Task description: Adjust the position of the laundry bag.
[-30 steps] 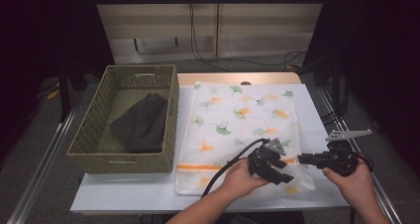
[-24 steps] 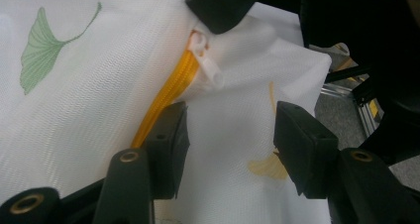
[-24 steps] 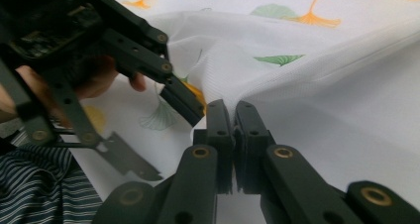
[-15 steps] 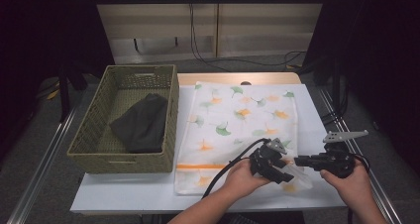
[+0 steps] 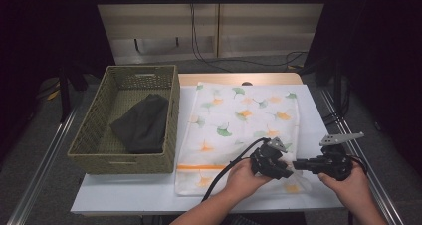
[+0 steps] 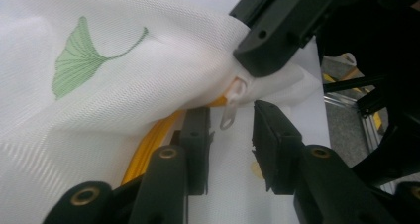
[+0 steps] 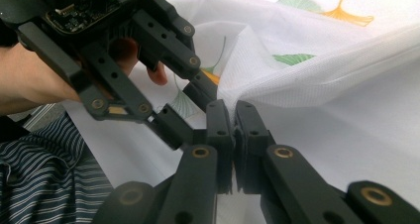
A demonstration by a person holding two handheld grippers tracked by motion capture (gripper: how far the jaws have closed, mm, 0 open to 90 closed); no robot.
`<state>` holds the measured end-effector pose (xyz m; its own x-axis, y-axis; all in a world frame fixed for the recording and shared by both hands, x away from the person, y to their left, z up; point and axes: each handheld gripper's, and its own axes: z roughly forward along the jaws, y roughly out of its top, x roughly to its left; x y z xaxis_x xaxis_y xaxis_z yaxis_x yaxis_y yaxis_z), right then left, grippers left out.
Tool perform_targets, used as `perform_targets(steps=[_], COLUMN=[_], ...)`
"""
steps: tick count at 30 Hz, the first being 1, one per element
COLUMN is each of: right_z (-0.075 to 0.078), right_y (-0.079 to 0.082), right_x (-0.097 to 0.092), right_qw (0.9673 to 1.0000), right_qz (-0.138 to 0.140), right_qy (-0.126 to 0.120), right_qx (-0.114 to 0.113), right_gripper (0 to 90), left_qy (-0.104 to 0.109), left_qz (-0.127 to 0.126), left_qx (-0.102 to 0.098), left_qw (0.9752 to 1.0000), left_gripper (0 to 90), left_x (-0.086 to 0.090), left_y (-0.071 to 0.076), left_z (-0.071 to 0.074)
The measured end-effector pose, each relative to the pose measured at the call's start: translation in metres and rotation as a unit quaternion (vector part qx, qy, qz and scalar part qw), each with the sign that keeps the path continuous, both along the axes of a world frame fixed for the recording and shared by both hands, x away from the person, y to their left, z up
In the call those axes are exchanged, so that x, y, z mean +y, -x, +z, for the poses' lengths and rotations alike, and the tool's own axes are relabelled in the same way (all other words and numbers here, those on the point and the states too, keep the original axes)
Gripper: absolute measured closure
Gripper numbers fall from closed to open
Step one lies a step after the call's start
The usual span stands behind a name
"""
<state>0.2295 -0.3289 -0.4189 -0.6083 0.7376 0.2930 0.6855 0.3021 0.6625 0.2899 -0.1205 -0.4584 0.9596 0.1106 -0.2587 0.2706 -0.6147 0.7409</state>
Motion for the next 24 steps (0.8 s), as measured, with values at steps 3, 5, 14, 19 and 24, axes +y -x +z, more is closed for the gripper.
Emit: perform_targets(steps=[3, 5, 14, 19, 24], right_z=[-0.0008, -0.0011, -0.0023, -0.0029, -0.0027], right_y=[-0.0001, -0.0003, -0.0003, -0.0004, -0.0002], right_x=[0.0010, 0.0004, 0.0014, 0.0021, 0.0023], right_qw=[1.0000, 1.0000, 1.0000, 1.0000, 0.9999], right_qz=[0.003, 0.001, 0.002, 0.003, 0.005], right_qy=[0.001, 0.003, 0.007, 0.007, 0.005], right_qx=[0.002, 0.001, 0.004, 0.006, 0.009], right_gripper=[87.4, 87.4, 87.4, 87.4, 87.4], left_qy=[0.005, -0.006, -0.012, -0.021, -0.036], left_qz=[0.000, 0.000, 0.002, 0.004, 0.004], left_qx=[0.000, -0.012, -0.035, -0.032, -0.040], left_qw=[1.0000, 0.9999, 0.9993, 0.9993, 0.9985], left_gripper=[74.1, 80.3, 90.0, 90.0, 90.0], left_x=[-0.0007, -0.0006, 0.0001, 0.0002, -0.0008], left_y=[0.0011, 0.0033, 0.0078, 0.0073, 0.0084], left_z=[-0.0014, 0.0001, 0.0012, 0.0022, 0.0021])
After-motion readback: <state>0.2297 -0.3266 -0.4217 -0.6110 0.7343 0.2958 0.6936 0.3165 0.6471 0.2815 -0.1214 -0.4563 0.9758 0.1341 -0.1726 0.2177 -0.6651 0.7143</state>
